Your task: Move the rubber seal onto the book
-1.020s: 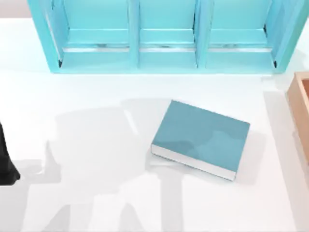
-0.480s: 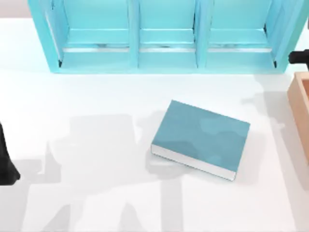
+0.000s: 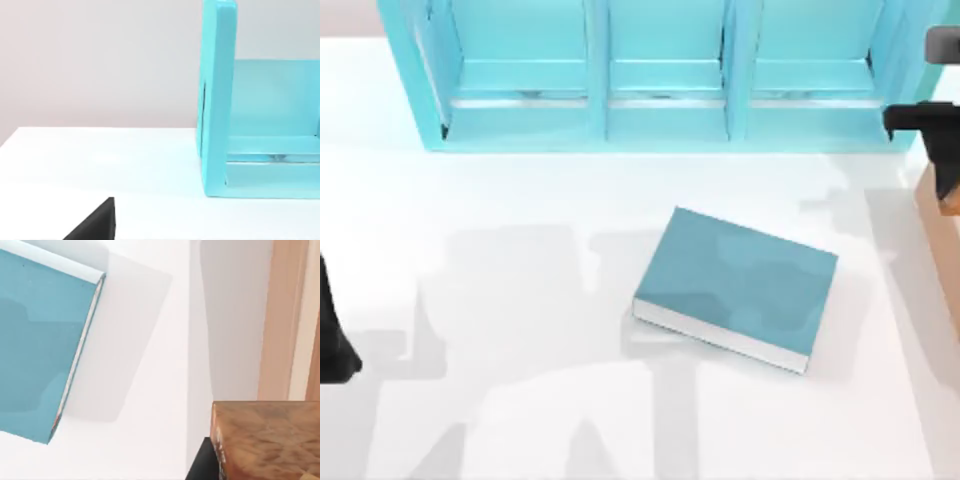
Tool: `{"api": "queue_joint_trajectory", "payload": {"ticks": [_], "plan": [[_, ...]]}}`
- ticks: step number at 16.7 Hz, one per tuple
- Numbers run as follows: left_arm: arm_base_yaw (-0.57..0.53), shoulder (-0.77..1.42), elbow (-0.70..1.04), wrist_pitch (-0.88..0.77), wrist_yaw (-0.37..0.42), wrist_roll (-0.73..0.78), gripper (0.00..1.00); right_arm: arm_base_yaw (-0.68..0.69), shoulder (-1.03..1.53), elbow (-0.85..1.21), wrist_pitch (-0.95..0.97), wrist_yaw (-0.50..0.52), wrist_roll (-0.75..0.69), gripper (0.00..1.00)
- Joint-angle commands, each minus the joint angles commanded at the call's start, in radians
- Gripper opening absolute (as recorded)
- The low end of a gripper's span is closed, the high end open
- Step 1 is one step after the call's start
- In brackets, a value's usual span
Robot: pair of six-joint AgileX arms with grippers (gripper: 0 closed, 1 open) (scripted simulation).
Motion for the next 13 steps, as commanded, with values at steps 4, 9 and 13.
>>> {"api": "queue_joint_trajectory", "payload": {"ticks": [4,9,13], "plan": [[0.0,0.0,0.0,0.0,0.0,0.0,1.0,0.162,0.125,0.067,0.066,-0.001,0.162,0.0],[0.0,0.0,0.0,0.0,0.0,0.0,1.0,0.355,0.28,0.128,0.147,0.005,0.352,0.0],[0.0,0.0,0.0,0.0,0.0,0.0,1.0,0.385,0.313,0.137,0.16,0.005,0.388,0.0]]}}
